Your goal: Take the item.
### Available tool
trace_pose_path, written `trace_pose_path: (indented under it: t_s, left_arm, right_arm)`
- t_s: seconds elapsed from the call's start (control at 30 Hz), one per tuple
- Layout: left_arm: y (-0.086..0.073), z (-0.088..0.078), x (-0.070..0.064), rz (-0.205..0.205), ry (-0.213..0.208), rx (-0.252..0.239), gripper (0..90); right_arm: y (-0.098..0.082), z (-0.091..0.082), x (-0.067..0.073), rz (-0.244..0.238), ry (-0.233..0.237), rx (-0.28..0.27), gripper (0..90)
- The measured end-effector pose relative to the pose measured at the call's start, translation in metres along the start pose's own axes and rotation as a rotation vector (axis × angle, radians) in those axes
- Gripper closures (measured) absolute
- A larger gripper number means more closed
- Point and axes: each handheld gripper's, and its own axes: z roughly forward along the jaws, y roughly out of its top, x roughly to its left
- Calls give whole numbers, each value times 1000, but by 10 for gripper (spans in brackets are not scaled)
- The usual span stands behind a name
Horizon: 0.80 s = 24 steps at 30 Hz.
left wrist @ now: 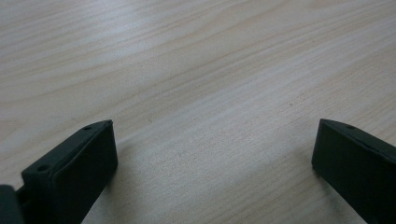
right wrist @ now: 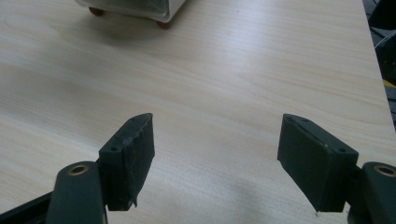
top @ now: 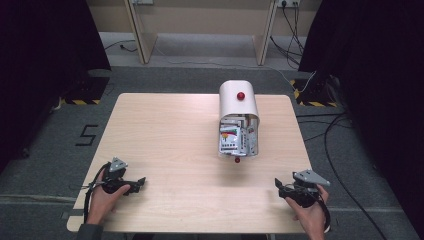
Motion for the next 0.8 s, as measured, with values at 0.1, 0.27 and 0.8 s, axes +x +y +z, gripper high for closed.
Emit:
trace_pose_path:
  t_s: [0.1, 0.27, 0.8]
  left_arm:
    - [0, 0, 0, 0, 0, -1, 0]
    - [0, 0, 0, 0, 0, -1, 0]
    - [0, 0, 0, -1, 0, -1, 0]
  right_arm:
    - [7, -2, 5, -12, 6, -12, 284]
    - [18, -10, 13, -18, 20, -39, 286]
    - [48, -22, 30, -54, 48, -105, 297]
